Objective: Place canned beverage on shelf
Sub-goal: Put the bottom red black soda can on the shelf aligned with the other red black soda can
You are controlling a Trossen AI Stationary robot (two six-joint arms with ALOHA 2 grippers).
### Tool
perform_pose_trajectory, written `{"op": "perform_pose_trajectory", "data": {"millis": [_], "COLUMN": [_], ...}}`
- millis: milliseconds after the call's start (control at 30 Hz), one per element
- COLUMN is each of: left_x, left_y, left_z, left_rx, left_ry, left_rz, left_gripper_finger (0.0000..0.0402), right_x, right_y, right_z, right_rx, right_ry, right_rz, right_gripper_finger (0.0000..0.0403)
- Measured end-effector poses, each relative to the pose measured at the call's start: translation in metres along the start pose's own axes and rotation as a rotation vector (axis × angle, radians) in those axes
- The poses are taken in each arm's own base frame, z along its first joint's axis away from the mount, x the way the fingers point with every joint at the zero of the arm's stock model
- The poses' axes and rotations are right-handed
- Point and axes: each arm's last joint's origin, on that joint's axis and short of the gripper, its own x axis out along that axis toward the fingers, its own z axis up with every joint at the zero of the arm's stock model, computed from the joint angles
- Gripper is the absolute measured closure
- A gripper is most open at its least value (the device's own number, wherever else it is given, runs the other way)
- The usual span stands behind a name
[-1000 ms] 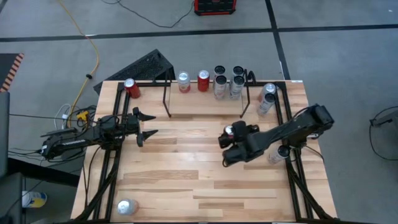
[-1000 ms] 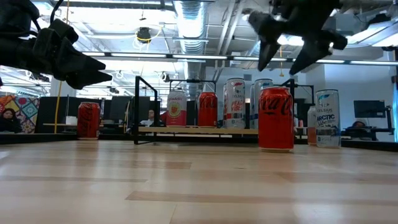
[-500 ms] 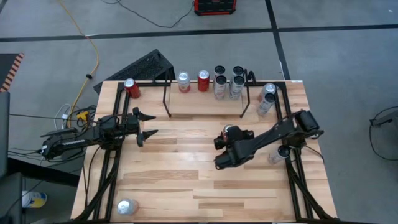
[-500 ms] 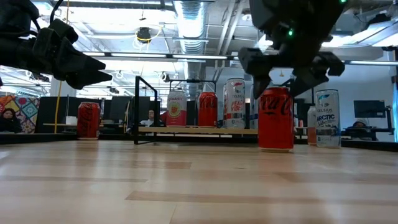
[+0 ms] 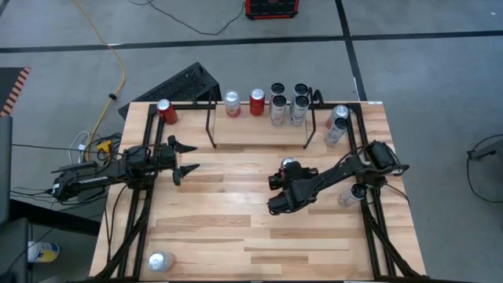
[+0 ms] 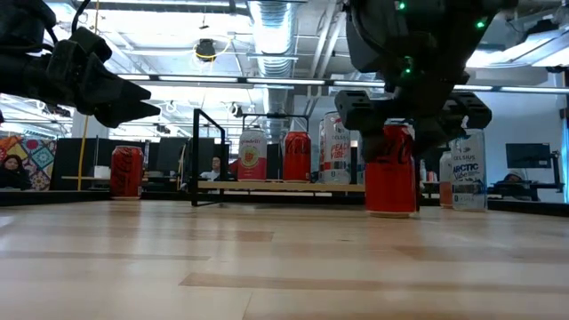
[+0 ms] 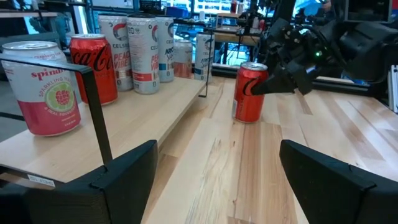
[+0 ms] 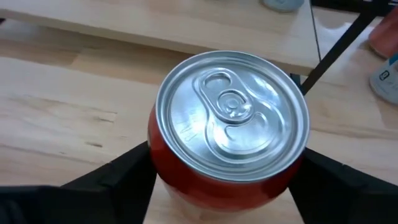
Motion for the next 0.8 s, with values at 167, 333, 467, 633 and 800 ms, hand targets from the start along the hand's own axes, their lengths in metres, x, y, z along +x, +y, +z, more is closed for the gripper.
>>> {"op": "perform_pose_trajectory", "data": {"millis": [167, 333, 467, 633, 800], "left_x": [0.0, 0.0, 0.0, 0.0, 0.0], "left_y": [0.0, 0.0, 0.0, 0.0, 0.0], "left_z": [0.0, 0.0, 0.0, 0.0, 0.0], "left_rx": [0.0, 0.0, 0.0, 0.0, 0.0], "left_ry": [0.0, 0.0, 0.0, 0.0, 0.0], "left_rz": [0.0, 0.0, 0.0, 0.0, 0.0], "left_gripper_finger": [0.0078, 0.0078, 0.0078, 0.0078, 0.0078], "right_x": [-0.006, -0.018, -0.015, 0.011, 0.04], "right_y": [0.0, 0.014, 0.033, 0.059, 0.068], "right_z": [0.009, 0.037, 0.068, 0.108, 0.143], "right_rx": [-0.039, -0.121, -0.231, -0.33, -0.337], "right_ry": [0.006, -0.017, -0.044, -0.091, -0.18], "right_rz": [0.042, 0.127, 0.188, 0.333, 0.391], "right_gripper_finger": [0.0083, 0.0083, 0.0083, 0.0083, 0.0083]}}
